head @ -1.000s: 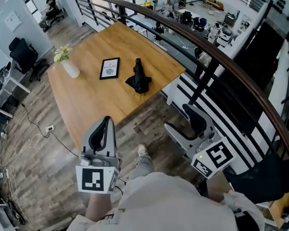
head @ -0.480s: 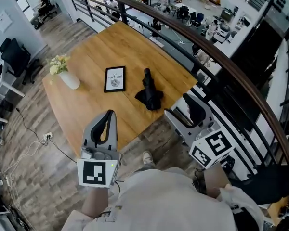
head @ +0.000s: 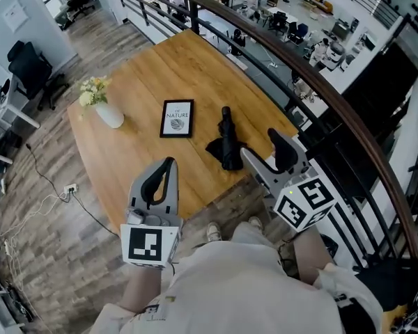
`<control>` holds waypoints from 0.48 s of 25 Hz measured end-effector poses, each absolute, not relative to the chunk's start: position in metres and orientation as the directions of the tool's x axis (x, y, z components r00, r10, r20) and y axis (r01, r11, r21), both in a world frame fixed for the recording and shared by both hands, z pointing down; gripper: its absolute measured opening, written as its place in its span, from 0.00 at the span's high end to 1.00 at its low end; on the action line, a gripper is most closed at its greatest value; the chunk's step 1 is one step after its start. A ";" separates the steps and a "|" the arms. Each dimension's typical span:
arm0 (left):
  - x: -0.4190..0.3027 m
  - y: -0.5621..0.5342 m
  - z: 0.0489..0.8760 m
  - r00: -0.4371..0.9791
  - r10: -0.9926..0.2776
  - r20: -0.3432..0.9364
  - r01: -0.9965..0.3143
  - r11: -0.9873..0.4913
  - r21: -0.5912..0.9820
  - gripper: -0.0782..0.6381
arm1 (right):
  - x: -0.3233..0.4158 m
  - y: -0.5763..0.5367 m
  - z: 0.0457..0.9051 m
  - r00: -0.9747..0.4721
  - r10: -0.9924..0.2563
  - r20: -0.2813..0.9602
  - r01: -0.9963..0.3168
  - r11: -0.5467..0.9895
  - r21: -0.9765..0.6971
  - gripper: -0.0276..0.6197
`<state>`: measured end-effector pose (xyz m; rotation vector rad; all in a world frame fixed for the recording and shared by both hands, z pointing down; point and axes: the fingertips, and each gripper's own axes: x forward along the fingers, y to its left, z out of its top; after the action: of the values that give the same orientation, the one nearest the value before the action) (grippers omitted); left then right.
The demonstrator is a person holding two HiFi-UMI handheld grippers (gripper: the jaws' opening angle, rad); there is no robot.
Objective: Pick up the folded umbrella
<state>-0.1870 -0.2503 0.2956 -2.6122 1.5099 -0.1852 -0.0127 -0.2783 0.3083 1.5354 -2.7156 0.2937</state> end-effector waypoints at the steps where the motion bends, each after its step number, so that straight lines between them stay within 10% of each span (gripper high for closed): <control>1: -0.185 -0.254 0.300 0.489 -0.870 0.061 -0.857 -0.493 -0.153 0.86 | -0.010 -0.285 0.312 -0.517 -0.850 0.102 -0.851 0.498 -0.167 0.45; 12: -0.149 -0.325 0.326 0.384 -0.913 0.139 -0.912 -0.398 -0.095 0.86 | 0.013 -0.378 0.375 -0.585 -0.782 0.215 -0.807 0.534 -0.251 0.45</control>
<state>-0.1492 -0.3247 0.3259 -2.6113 1.7217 -0.2642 0.0134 -0.3781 0.3749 1.3930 -2.6838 0.5017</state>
